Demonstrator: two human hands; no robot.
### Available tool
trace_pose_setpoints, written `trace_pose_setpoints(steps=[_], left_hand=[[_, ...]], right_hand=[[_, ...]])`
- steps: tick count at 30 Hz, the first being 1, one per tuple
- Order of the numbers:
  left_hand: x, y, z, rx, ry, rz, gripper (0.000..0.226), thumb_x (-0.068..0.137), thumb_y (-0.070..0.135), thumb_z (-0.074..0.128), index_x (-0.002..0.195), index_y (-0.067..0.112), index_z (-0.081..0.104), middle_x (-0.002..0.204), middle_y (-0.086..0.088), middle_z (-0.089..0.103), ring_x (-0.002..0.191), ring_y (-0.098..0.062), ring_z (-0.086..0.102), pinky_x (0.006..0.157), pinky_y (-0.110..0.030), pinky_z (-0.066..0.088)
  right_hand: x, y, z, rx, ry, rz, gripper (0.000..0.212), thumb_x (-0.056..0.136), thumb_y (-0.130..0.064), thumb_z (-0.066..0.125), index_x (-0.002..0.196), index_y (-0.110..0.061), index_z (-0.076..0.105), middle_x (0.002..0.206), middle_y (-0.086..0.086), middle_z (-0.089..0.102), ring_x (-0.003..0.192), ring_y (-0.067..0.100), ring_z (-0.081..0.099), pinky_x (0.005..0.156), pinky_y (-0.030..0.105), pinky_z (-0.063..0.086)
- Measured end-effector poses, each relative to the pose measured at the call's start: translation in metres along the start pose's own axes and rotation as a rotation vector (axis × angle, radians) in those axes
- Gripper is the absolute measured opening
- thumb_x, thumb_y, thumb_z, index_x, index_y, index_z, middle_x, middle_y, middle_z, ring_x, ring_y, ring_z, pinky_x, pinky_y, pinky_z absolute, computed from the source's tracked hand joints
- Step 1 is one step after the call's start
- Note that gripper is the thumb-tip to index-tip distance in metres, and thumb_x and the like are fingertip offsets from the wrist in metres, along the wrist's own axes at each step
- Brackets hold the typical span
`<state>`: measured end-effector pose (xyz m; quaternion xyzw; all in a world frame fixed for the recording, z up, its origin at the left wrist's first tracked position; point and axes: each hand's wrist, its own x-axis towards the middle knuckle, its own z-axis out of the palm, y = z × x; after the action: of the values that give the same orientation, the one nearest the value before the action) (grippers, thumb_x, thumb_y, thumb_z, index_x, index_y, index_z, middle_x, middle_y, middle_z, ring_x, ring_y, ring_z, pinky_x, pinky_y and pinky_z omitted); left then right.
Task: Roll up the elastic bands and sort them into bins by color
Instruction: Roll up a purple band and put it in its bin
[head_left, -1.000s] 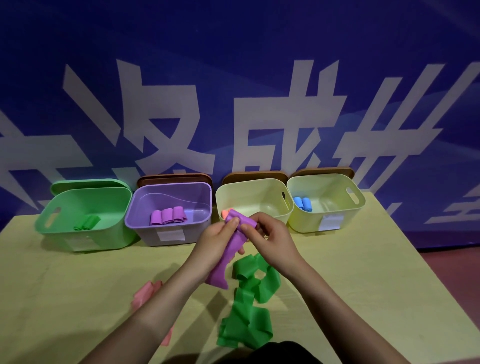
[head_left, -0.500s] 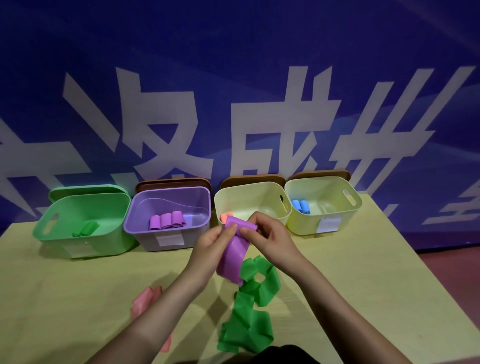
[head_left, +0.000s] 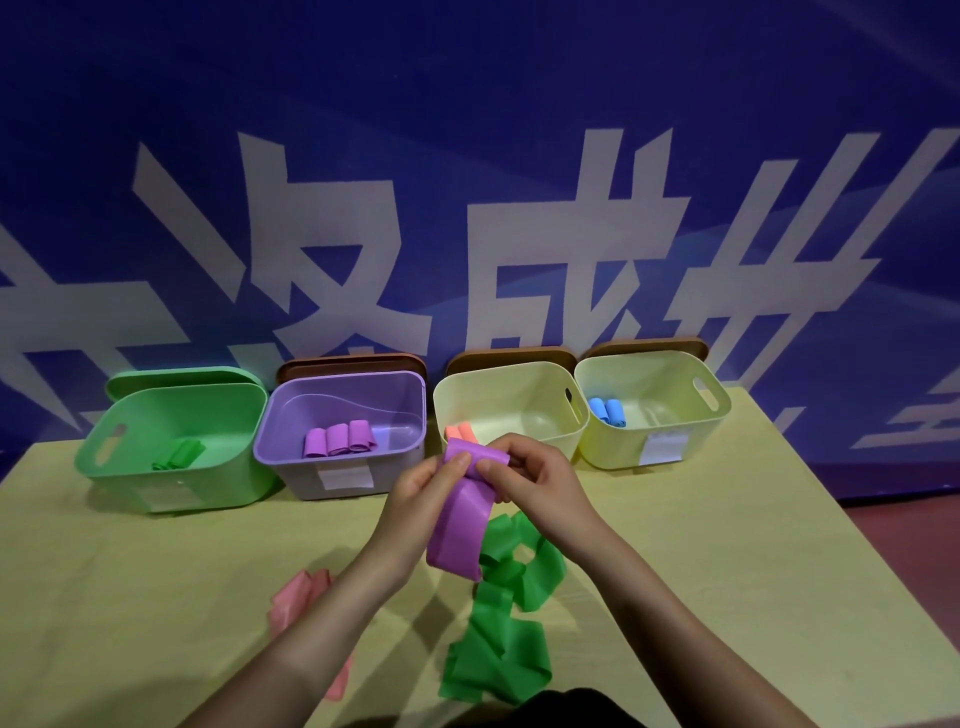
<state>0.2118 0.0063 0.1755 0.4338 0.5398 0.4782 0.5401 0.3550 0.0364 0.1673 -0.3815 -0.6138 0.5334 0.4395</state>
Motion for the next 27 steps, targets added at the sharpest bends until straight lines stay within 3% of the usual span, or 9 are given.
trace_pose_setpoints(steps=[4, 8, 11, 15, 17, 19, 22, 25, 27], left_hand=[[-0.002, -0.002, -0.001, 0.096, -0.014, 0.036, 0.024, 0.098, 0.020, 0.046, 0.089, 0.023, 0.069, 0.069, 0.008, 0.069, 0.061, 0.000, 0.061, 0.056, -0.011, 0.045], [-0.003, -0.004, -0.002, 0.112, 0.039, 0.102, 0.029, 0.097, 0.012, 0.048, 0.079, 0.021, 0.070, 0.060, 0.008, 0.066, 0.055, -0.002, 0.056, 0.053, -0.013, 0.042], [-0.004, -0.006, 0.003, 0.024, 0.079, 0.055, 0.025, 0.097, 0.014, 0.049, 0.085, 0.021, 0.070, 0.065, 0.007, 0.069, 0.058, -0.003, 0.059, 0.054, -0.015, 0.044], [-0.005, -0.007, 0.010, -0.131, 0.075, -0.038, 0.028, 0.092, 0.035, 0.047, 0.096, 0.019, 0.069, 0.078, 0.001, 0.073, 0.075, -0.016, 0.065, 0.069, -0.033, 0.048], [-0.006, -0.004, 0.012, -0.117, 0.067, -0.058, 0.031, 0.088, 0.044, 0.047, 0.092, 0.022, 0.068, 0.072, 0.002, 0.071, 0.071, -0.019, 0.062, 0.068, -0.035, 0.046], [-0.005, -0.003, 0.012, -0.065, 0.096, -0.075, 0.023, 0.091, 0.038, 0.051, 0.087, 0.024, 0.068, 0.072, 0.003, 0.066, 0.072, -0.019, 0.057, 0.067, -0.032, 0.042], [-0.004, -0.004, 0.011, -0.040, 0.126, -0.094, 0.017, 0.094, 0.031, 0.055, 0.087, 0.024, 0.069, 0.079, 0.000, 0.063, 0.077, -0.019, 0.056, 0.070, -0.037, 0.043], [-0.002, -0.004, 0.009, -0.050, 0.146, -0.101, 0.016, 0.095, 0.027, 0.054, 0.087, 0.023, 0.068, 0.080, -0.001, 0.062, 0.076, -0.020, 0.055, 0.066, -0.032, 0.040], [0.000, -0.003, 0.008, -0.107, 0.168, -0.124, 0.017, 0.095, 0.029, 0.053, 0.089, 0.023, 0.067, 0.083, -0.003, 0.064, 0.076, -0.019, 0.057, 0.064, -0.031, 0.041]], right_hand=[[-0.002, 0.005, 0.000, -0.062, -0.040, 0.035, 0.019, 0.082, -0.025, 0.062, 0.077, -0.006, 0.064, 0.066, 0.001, 0.058, 0.063, 0.012, 0.054, 0.060, 0.025, 0.042], [-0.004, 0.012, 0.002, -0.096, -0.049, 0.057, 0.016, 0.083, -0.030, 0.062, 0.077, -0.016, 0.065, 0.070, 0.002, 0.060, 0.065, 0.014, 0.056, 0.063, 0.028, 0.044], [-0.003, 0.011, 0.004, -0.110, -0.025, 0.042, 0.014, 0.081, -0.035, 0.062, 0.080, -0.021, 0.067, 0.075, 0.002, 0.063, 0.071, 0.014, 0.058, 0.066, 0.033, 0.046], [0.001, 0.006, 0.005, 0.025, 0.023, 0.065, 0.006, 0.088, -0.010, 0.064, 0.087, -0.005, 0.067, 0.069, 0.002, 0.060, 0.061, 0.004, 0.054, 0.059, 0.019, 0.043], [0.002, 0.006, 0.003, 0.045, 0.059, 0.066, 0.008, 0.090, -0.003, 0.062, 0.088, -0.007, 0.068, 0.069, -0.003, 0.062, 0.061, 0.002, 0.055, 0.059, 0.017, 0.044], [0.002, 0.009, 0.001, 0.037, 0.110, 0.048, 0.013, 0.089, -0.004, 0.064, 0.090, -0.015, 0.071, 0.076, -0.003, 0.068, 0.070, 0.005, 0.061, 0.065, 0.021, 0.048], [0.002, 0.017, 0.000, -0.134, 0.195, -0.040, 0.022, 0.085, -0.008, 0.069, 0.103, -0.020, 0.074, 0.087, 0.001, 0.071, 0.079, 0.007, 0.061, 0.074, 0.023, 0.049], [0.003, 0.019, -0.003, -0.434, 0.193, -0.219, 0.029, 0.083, -0.019, 0.068, 0.112, -0.020, 0.072, 0.078, -0.001, 0.060, 0.070, 0.011, 0.051, 0.065, 0.017, 0.040], [0.006, 0.016, -0.005, -0.525, 0.157, -0.298, 0.032, 0.084, -0.021, 0.066, 0.116, -0.019, 0.070, 0.079, -0.011, 0.054, 0.070, 0.008, 0.050, 0.066, 0.015, 0.040]])
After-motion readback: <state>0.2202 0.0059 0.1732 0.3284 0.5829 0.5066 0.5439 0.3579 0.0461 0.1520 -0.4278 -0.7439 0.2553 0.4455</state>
